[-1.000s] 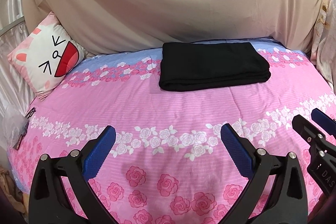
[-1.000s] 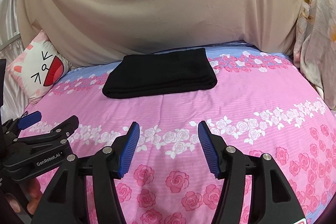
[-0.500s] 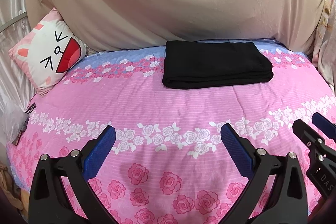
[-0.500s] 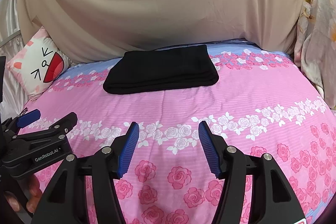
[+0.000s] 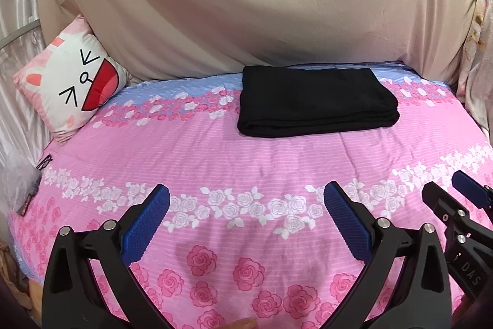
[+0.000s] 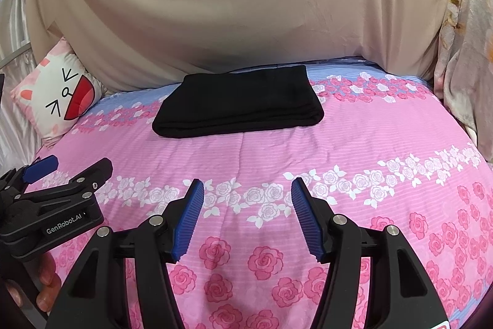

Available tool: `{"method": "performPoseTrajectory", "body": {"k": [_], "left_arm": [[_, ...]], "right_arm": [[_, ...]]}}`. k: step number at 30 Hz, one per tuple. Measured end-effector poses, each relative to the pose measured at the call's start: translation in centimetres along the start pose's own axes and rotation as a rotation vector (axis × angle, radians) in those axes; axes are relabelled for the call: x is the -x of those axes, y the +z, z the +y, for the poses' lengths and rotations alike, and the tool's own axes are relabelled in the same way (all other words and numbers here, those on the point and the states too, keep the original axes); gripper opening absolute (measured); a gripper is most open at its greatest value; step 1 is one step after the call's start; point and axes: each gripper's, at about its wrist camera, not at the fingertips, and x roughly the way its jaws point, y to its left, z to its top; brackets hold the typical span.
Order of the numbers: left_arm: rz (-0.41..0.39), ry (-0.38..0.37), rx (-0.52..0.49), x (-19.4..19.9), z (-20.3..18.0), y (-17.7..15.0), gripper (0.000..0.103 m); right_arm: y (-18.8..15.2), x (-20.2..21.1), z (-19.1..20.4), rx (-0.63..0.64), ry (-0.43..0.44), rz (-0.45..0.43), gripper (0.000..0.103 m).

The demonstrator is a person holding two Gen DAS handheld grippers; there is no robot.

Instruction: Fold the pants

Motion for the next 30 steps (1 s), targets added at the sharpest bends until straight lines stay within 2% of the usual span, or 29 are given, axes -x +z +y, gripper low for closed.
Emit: {"method": "performPoseTrajectory", "body": {"k": [23, 30], "left_arm": [[-0.036, 0.009, 0.008, -0.03, -0.08, 0.23, 0.098], [-0.019, -0.011, -0.045, -0.6, -0.88, 0.28, 0.098]], "right_arm": [[0.25, -0.33, -0.47, -0.002, -0.003, -0.003, 0.058], [0.24, -0.29, -0.39, -0.002, -0.005, -0.005, 0.058]]}}
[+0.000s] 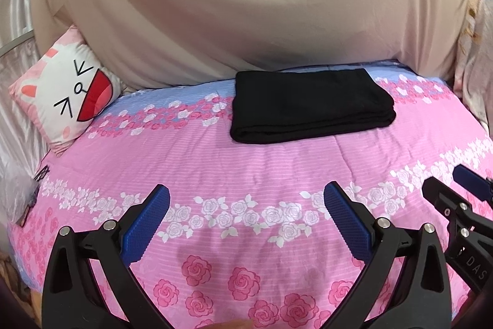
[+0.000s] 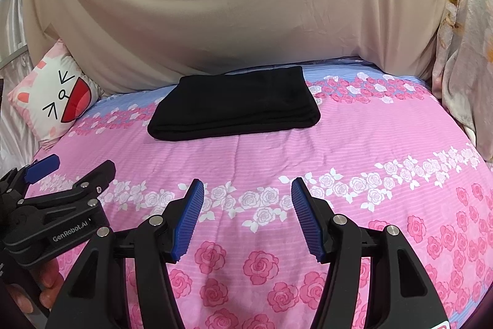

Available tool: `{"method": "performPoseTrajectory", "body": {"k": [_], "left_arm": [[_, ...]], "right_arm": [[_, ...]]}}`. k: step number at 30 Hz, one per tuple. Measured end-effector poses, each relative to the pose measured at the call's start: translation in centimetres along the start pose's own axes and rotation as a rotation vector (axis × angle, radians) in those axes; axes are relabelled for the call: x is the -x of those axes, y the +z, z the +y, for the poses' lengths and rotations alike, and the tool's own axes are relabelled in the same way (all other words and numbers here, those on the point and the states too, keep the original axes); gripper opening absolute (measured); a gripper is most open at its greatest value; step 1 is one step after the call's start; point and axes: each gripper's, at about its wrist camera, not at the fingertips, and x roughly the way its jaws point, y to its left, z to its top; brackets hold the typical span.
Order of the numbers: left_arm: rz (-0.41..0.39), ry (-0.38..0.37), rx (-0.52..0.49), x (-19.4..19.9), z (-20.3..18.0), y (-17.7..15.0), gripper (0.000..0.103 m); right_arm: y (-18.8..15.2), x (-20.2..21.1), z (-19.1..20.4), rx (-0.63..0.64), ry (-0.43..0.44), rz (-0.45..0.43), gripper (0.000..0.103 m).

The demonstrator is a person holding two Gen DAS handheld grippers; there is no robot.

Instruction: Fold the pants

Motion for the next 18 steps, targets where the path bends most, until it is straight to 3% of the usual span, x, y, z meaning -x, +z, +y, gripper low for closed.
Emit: {"method": "performPoseTrajectory", "body": {"k": [6, 10, 18], "left_arm": [[0.009, -0.028, 0.019, -1.0, -0.2, -0.3, 0.098], [-0.009, 0.009, -0.007, -0.8, -0.5, -0.5, 0.098], [0.034, 0.007, 0.003, 0.0, -0.1, -0.7, 0.098]], "right_arm": [[-0.1, -0.3, -0.4, -0.001, 0.0, 0.006, 0.058], [-0.1, -0.3, -0.6, -0.006, -0.001, 0.007, 0.058], [-0.3, -0.2, -0.9, -0.013, 0.0, 0.01, 0.058]]}}
